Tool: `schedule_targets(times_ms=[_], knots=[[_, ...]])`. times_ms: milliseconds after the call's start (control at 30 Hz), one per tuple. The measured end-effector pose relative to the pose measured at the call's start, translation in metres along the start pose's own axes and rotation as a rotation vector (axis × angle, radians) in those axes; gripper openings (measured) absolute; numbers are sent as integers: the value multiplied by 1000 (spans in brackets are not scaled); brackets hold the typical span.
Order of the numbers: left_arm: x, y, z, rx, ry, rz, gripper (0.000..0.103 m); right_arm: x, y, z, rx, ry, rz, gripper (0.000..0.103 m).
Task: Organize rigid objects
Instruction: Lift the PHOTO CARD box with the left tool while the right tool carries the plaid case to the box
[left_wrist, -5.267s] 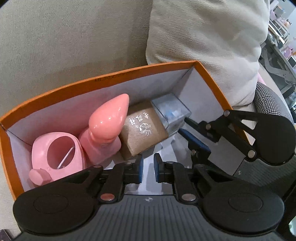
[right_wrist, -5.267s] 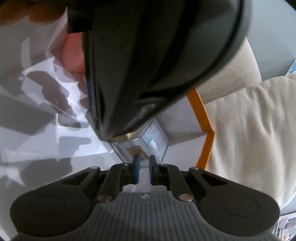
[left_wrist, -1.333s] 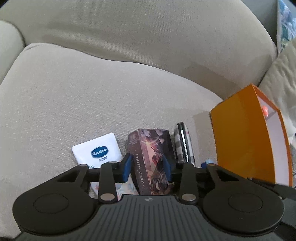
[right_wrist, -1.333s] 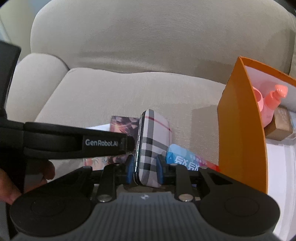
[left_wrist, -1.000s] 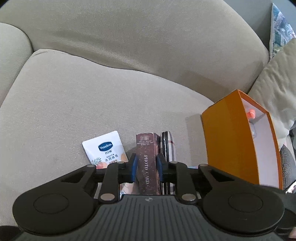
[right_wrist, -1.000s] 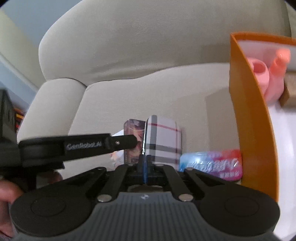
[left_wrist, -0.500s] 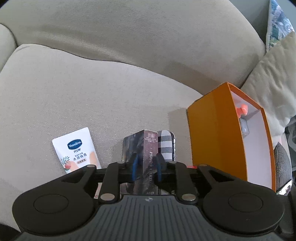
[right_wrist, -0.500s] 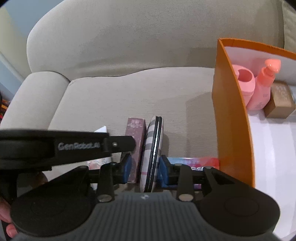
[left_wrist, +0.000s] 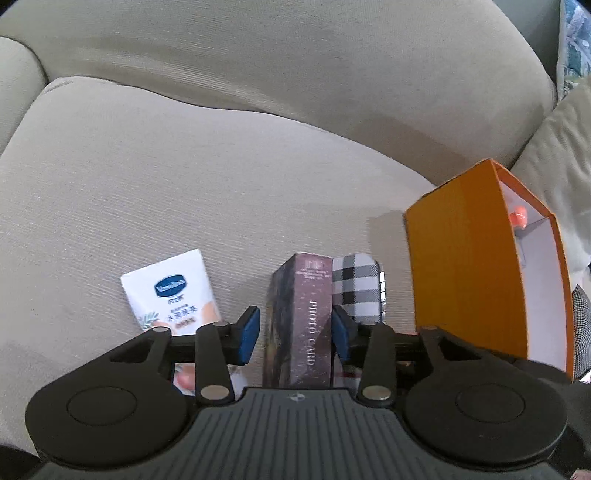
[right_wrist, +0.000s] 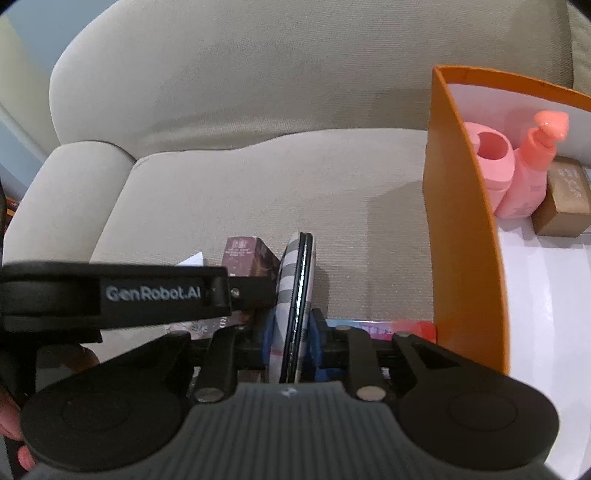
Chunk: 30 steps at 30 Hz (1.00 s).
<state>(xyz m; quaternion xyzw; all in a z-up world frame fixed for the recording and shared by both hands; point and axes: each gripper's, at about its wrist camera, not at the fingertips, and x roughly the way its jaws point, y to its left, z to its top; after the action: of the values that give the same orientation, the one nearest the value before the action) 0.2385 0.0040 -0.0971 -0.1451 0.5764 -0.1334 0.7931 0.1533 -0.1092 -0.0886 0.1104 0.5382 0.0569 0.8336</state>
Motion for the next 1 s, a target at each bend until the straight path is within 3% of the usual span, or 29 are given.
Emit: schedule_targets(times_ms=[167,500,733,1000], knots=[[0,4,4,0,-7,9,26,8,3,6,-20,4,0,24],[-22,16,-3,-37,-46,-26,24,-3,10,3,-27,-18,15,20],[-81,12,-11,-24,-131,-35,24,-58,13,-4,-27,-123,42,20],[-120,-47,-14,72,-194,-121,24,-147,-9,-12,-2,-288,32,20]])
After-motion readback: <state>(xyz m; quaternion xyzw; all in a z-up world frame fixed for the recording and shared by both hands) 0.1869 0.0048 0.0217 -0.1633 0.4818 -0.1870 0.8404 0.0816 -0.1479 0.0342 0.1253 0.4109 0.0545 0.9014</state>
